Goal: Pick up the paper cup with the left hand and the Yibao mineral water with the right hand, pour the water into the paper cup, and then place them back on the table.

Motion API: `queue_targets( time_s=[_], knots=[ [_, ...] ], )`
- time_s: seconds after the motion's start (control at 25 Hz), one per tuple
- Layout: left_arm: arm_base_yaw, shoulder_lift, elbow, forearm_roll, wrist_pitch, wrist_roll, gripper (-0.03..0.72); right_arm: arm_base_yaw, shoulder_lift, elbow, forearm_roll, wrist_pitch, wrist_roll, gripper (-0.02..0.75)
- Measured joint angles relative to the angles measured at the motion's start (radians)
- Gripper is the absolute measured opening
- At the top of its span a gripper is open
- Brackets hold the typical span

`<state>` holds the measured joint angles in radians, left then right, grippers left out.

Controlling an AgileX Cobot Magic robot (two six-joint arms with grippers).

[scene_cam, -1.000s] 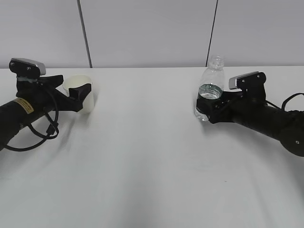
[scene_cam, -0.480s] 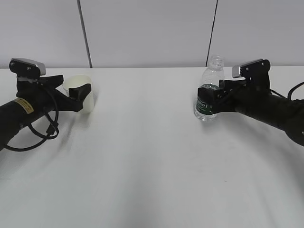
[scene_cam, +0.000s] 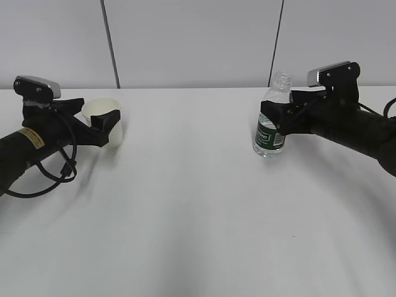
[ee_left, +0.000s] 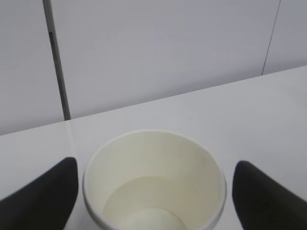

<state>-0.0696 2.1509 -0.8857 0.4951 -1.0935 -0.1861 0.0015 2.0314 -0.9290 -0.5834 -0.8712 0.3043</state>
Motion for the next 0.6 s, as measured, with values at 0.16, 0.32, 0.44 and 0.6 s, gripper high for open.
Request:
queue_targets(
  time_s=[0.16, 0.32, 0.44, 0.6],
  knots=[
    [0.0, -0.012, 0.0, 0.002, 0.001, -0.002, 0.591, 0.0, -0.006, 0.0, 0.0, 0.003, 0.002, 0.607],
    [0.0, -0.034, 0.0, 0.001, -0.002, -0.002, 0.591, 0.0, -0.02, 0.0, 0.0, 0.003, 0.004, 0.607],
    [0.0, -0.038, 0.0, -0.008, -0.002, -0.003, 0.591, 0.0, -0.026, 0.0, 0.0, 0.004, 0.005, 0.607],
    [0.0, -0.046, 0.0, -0.013, 0.001, -0.003, 0.591, 0.0, -0.043, 0.002, 0.0, 0.007, 0.015, 0.607]
  ],
)
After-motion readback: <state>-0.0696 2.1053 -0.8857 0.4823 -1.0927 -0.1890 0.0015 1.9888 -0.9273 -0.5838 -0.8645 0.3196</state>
